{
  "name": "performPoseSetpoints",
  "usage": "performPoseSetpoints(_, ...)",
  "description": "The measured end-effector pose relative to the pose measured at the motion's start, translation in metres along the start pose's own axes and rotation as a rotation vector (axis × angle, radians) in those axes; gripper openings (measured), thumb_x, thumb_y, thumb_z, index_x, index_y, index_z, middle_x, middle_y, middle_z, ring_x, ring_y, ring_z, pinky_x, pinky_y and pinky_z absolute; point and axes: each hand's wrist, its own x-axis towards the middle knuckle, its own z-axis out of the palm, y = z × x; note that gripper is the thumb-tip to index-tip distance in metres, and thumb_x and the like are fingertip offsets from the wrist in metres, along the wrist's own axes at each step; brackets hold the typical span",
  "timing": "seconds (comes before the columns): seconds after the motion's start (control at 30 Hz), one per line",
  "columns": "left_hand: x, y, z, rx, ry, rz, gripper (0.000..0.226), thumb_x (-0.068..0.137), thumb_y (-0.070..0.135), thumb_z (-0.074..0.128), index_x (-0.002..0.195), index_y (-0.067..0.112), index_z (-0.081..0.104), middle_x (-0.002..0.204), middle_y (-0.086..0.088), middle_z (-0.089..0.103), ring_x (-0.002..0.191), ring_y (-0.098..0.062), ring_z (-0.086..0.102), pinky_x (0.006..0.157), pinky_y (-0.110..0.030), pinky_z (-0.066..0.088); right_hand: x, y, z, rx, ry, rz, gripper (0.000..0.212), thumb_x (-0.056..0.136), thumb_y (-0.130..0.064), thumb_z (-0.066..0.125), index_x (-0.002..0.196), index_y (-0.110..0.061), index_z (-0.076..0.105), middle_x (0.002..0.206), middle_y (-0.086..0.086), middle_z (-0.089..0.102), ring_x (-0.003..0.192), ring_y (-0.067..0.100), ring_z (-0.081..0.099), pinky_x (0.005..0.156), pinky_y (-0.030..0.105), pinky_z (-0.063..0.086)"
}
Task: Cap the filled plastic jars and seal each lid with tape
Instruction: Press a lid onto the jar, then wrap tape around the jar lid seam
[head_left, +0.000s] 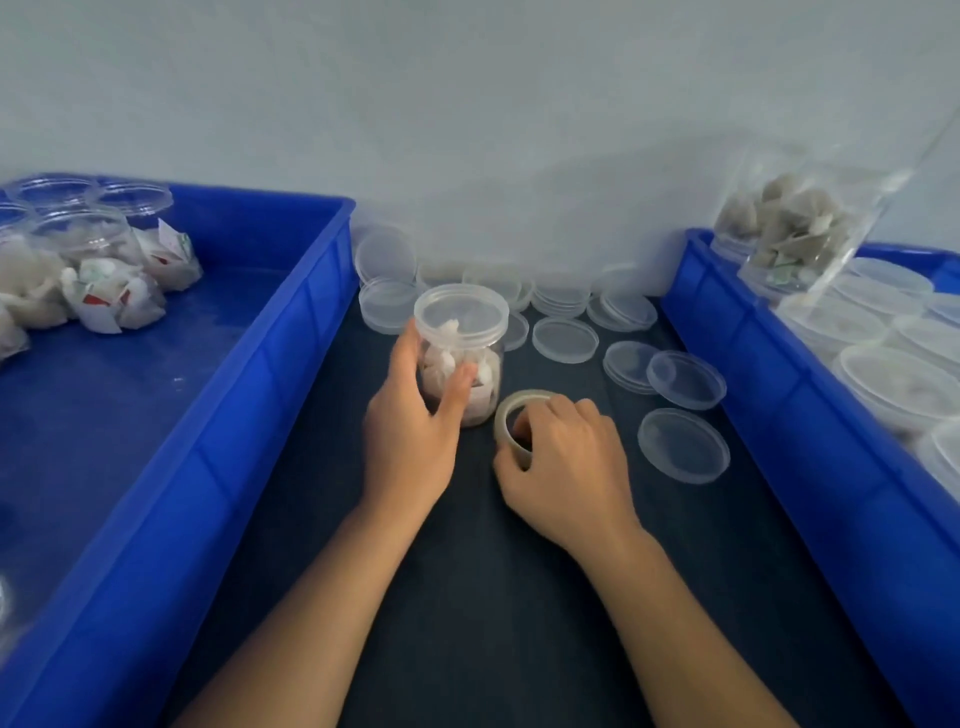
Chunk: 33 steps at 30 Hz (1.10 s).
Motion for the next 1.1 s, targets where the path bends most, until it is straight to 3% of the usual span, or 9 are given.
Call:
performPoseSetpoints(0.1, -0.007, 0.006, 0.002, 0.08, 0.028, -0.046, 0.088, 0.098, 0.055, 0.065, 0.168, 0.021, 0.023, 0.164, 0.006, 0.045, 0.15, -0.009, 0.041, 0.114, -0.025, 0.036, 0.002, -0.001, 0.001, 0.004, 0.034, -0.009, 0.018, 0.092, -0.037, 0.062, 0.084, -0.022, 0.056, 0.088, -0.005, 0.061, 0.088, 0.021, 0.055, 0.078, 0.034, 0.037)
performPoseSetpoints(0.17, -0.012, 0.012, 0.002, 0.136, 0.127, -0.004, 0.08, 0.097, 0.049, 0.071, 0.159, 0.012, 0.037, 0.154, -0.004, 0.053, 0.14, -0.021, 0.05, 0.111, -0.03, 0.04, 0.004, 0.003, 0.0, 0.048, 0.092, 0.026, 0.015, 0.097, -0.032, 0.058, 0.088, -0.02, 0.056, 0.084, -0.005, 0.061, 0.083, 0.021, 0.056, 0.077, 0.036, 0.041)
performPoseSetpoints(0.23, -0.014, 0.017, 0.003, 0.201, 0.262, 0.18, 0.055, 0.097, 0.035, 0.076, 0.138, 0.004, 0.055, 0.131, -0.01, 0.06, 0.119, -0.027, 0.057, 0.101, -0.039, 0.049, 0.004, 0.009, -0.002, 0.149, 0.173, 0.063, 0.014, 0.101, -0.028, 0.057, 0.093, -0.018, 0.056, 0.078, -0.004, 0.062, 0.074, 0.024, 0.058, 0.069, 0.039, 0.042)
performPoseSetpoints(0.33, -0.015, 0.022, 0.005, 0.174, 0.292, 0.438, 0.026, 0.1, 0.021, 0.074, 0.116, 0.003, 0.067, 0.112, -0.008, 0.063, 0.099, -0.024, 0.057, 0.086, -0.036, 0.05, 0.001, 0.011, -0.006, 0.3, 0.33, 0.026, 0.015, 0.104, -0.027, 0.06, 0.099, -0.015, 0.053, 0.076, -0.004, 0.062, 0.067, 0.024, 0.058, 0.058, 0.04, 0.043)
performPoseSetpoints(0.43, -0.02, 0.026, 0.009, 0.1, 0.102, 0.542, 0.021, 0.103, 0.015, 0.072, 0.12, 0.004, 0.073, 0.111, -0.003, 0.068, 0.098, -0.021, 0.063, 0.083, -0.035, 0.055, -0.003, 0.006, -0.009, 0.389, 0.476, -0.069, 0.014, 0.104, -0.027, 0.059, 0.103, -0.014, 0.053, 0.081, -0.008, 0.057, 0.07, 0.017, 0.052, 0.063, 0.035, 0.041)
performPoseSetpoints(0.67, -0.019, 0.023, 0.011, 0.01, 0.044, 0.555, 0.03, 0.1, 0.002, 0.069, 0.13, -0.003, 0.071, 0.118, -0.01, 0.072, 0.103, -0.023, 0.071, 0.089, -0.04, 0.06, 0.002, 0.01, -0.001, 0.494, 0.439, -0.14, 0.019, 0.105, -0.026, 0.055, 0.107, -0.008, 0.057, 0.09, -0.002, 0.063, 0.08, 0.023, 0.057, 0.07, 0.04, 0.047)
performPoseSetpoints(0.8, -0.02, 0.024, 0.011, 0.009, 0.079, 0.552, 0.027, 0.1, -0.002, 0.067, 0.126, -0.005, 0.072, 0.116, -0.011, 0.073, 0.105, -0.022, 0.072, 0.093, -0.034, 0.06, 0.001, 0.01, 0.001, 0.51, 0.411, -0.166, 0.008, 0.107, -0.024, 0.055, 0.111, -0.021, 0.049, 0.095, -0.003, 0.066, 0.087, 0.02, 0.058, 0.074, 0.038, 0.049)
performPoseSetpoints(0.9, -0.019, 0.025, 0.009, 0.009, 0.103, 0.53, 0.023, 0.096, -0.002, 0.075, 0.12, -0.003, 0.075, 0.111, -0.009, 0.074, 0.098, -0.017, 0.073, 0.085, -0.027, 0.059, 0.001, 0.01, 0.001, 0.505, 0.393, -0.167, 0.009, 0.106, -0.024, 0.054, 0.109, -0.026, 0.046, 0.096, -0.004, 0.066, 0.09, 0.016, 0.055, 0.075, 0.034, 0.046)
performPoseSetpoints(1.1, -0.02, 0.028, 0.007, 0.04, 0.142, 0.528, 0.015, 0.092, 0.002, 0.083, 0.105, -0.002, 0.077, 0.101, -0.007, 0.075, 0.088, -0.016, 0.072, 0.078, -0.024, 0.058, 0.002, 0.01, 0.003, 0.468, 0.405, -0.186, 0.013, 0.107, -0.028, 0.053, 0.105, -0.015, 0.055, 0.094, -0.004, 0.061, 0.087, 0.011, 0.048, 0.075, 0.032, 0.044)
